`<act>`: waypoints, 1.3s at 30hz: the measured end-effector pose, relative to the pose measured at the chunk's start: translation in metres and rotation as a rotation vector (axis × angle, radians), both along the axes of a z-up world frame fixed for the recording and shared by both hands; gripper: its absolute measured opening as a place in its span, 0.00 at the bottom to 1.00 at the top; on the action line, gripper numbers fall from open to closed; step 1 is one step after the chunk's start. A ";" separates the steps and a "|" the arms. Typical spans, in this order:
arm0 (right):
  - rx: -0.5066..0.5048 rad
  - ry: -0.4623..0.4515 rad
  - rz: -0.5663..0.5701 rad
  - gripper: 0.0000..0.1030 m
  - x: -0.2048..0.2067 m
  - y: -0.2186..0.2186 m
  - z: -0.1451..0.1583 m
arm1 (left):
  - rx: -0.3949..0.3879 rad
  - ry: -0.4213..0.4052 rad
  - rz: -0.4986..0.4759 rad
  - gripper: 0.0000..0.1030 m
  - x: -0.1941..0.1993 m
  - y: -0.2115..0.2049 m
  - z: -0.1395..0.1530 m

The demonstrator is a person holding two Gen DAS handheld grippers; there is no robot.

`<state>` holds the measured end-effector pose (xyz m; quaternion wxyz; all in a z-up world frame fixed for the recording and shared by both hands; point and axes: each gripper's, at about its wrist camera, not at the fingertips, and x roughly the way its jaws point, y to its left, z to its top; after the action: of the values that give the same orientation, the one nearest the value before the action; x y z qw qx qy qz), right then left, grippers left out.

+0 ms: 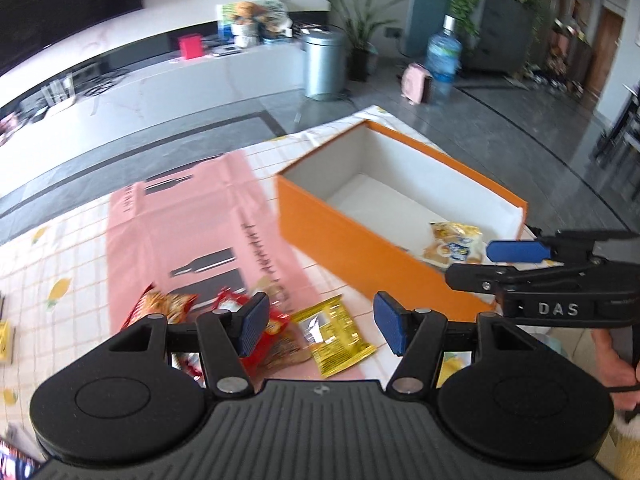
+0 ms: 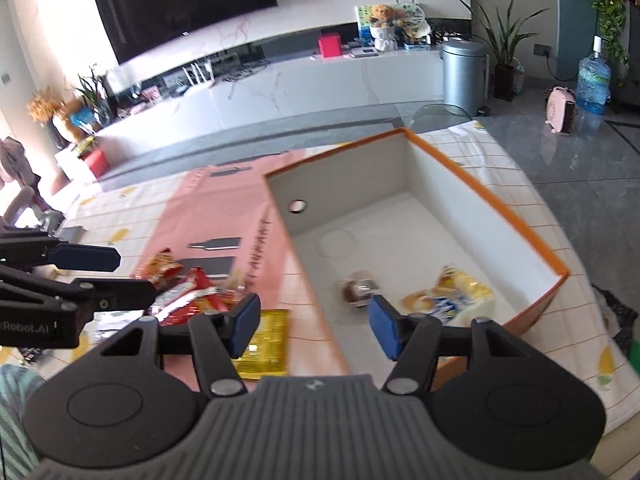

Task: Organize snacks
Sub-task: 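Move both tools back over the snack pile, then grasp the clear nut bag with the left tool while the right tool grasps the yellow wafer packet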

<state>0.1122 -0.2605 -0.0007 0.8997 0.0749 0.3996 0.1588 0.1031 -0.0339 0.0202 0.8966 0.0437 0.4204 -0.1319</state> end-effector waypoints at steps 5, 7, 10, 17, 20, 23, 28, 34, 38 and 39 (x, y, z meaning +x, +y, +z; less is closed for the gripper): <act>0.052 -0.025 -0.006 0.63 -0.023 0.032 -0.007 | -0.030 0.000 0.084 0.69 -0.023 0.039 -0.008; 0.060 -0.027 -0.012 0.63 -0.032 0.041 -0.012 | -0.034 0.001 0.106 0.69 -0.032 0.055 -0.013; 0.068 -0.028 -0.033 0.63 -0.041 0.055 -0.022 | -0.032 0.004 0.119 0.69 -0.041 0.072 -0.020; 0.022 0.001 -0.061 0.64 -0.052 0.087 -0.063 | 0.019 0.047 0.114 0.76 -0.057 0.099 -0.049; -0.047 0.010 -0.049 0.64 -0.051 0.102 -0.080 | 0.007 0.080 0.148 0.76 -0.057 0.107 -0.067; -0.128 0.001 -0.032 0.64 -0.045 0.113 -0.092 | -0.014 0.115 0.211 0.76 -0.052 0.113 -0.083; -0.196 -0.001 -0.011 0.64 -0.026 0.120 -0.104 | -0.047 0.171 0.272 0.76 -0.041 0.116 -0.103; -0.229 0.047 0.010 0.68 0.012 0.127 -0.120 | -0.101 0.232 0.340 0.76 -0.024 0.124 -0.124; -0.226 0.084 0.002 0.70 0.028 0.129 -0.131 | -0.150 0.246 0.407 0.76 -0.018 0.133 -0.135; -0.222 0.094 -0.003 0.70 0.030 0.129 -0.134 | -0.153 0.249 0.411 0.76 -0.017 0.134 -0.137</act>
<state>0.1425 -0.1316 -0.1349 0.8829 -0.0175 0.4566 0.1086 0.0860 0.0996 -0.1173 0.8467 -0.1274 0.5163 0.0173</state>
